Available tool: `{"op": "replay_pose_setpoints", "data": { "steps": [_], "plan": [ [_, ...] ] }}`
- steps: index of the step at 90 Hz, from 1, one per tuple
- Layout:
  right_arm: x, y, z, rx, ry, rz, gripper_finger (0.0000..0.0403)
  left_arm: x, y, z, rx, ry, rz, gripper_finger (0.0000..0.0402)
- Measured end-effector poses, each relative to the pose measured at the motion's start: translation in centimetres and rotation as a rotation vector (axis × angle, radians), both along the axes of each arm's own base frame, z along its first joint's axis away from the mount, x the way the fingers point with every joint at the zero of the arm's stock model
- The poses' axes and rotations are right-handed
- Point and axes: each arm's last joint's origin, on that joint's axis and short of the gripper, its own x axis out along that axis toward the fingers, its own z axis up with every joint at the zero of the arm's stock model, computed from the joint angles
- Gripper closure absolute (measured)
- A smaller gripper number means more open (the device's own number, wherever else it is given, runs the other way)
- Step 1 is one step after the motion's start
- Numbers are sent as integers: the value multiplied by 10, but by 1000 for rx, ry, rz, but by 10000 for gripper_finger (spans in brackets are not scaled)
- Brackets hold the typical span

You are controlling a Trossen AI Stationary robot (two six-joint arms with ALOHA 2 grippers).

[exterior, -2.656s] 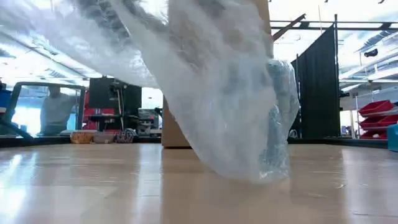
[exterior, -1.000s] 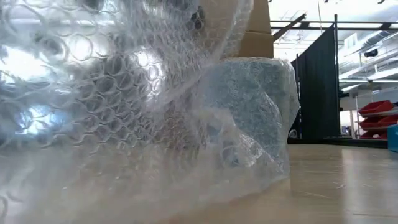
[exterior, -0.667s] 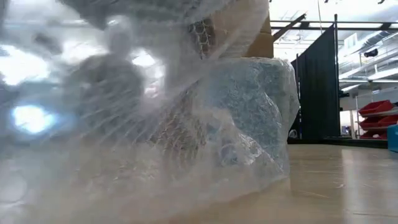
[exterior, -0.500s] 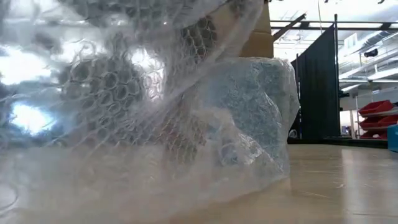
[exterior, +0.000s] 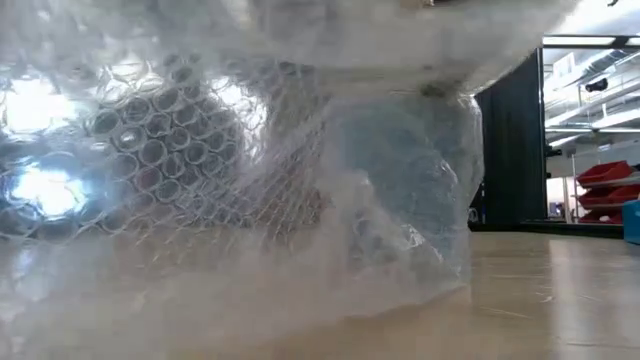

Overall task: Wrap mug
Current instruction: Wrap the blue cup with bubble wrap

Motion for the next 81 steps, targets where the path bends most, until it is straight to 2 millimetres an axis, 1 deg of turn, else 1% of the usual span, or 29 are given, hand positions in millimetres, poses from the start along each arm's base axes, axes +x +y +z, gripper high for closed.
{"op": "replay_pose_setpoints", "data": {
  "steps": [8, 18, 31, 39, 47, 62, 70, 81],
  "plan": [
    [-1, 1, 2, -3, 1, 5, 355, -4, 2, 5, -15, 50, -38, 191],
    [-1, 3, 6, -3, -7, 12, 356, -11, 5, 3, 58, 127, -20, 191],
    [-2, 2, 6, -24, 1, 9, 357, -20, 14, -1, 237, 197, 137, 190],
    [-2, 2, 6, -29, 0, 13, 357, -29, 15, -6, 412, 223, 192, 190],
    [-2, 2, 6, -36, -2, 12, 357, -42, 2, -12, 621, 203, 189, 190],
    [-2, 2, 6, -38, -1, 13, 357, -67, -37, -16, 953, 38, 175, 190],
    [-2, 2, 6, -38, -1, 13, 357, -78, -53, -15, 1075, -57, 175, 190],
    [-2, 2, 6, -38, -1, 13, 357, -89, -72, -18, 1154, -154, 106, 190]
  ]
}}
